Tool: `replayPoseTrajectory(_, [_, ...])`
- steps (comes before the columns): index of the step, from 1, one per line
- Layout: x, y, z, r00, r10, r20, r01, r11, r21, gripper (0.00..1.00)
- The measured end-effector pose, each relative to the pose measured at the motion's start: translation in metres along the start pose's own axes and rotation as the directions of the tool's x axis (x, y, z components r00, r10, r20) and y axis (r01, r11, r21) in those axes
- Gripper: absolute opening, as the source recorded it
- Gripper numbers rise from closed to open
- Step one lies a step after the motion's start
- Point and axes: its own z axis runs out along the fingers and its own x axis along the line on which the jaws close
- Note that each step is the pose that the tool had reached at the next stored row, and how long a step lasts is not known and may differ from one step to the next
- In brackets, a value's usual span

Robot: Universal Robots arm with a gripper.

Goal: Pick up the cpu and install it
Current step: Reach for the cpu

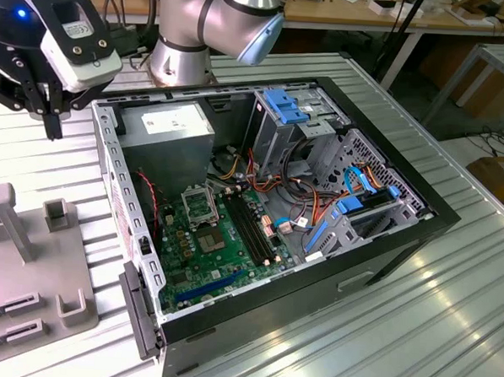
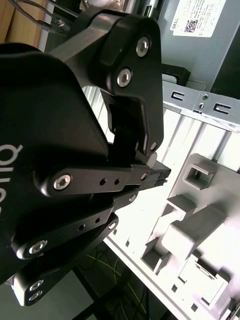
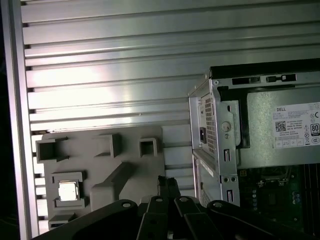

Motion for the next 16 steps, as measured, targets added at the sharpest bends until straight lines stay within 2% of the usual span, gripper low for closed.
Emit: replayPoseTrajectory(16, [0.0099,-0.0008,0.0009,1.0000,0.000,-0.0001,0.000,1.0000,0.0000,0.11])
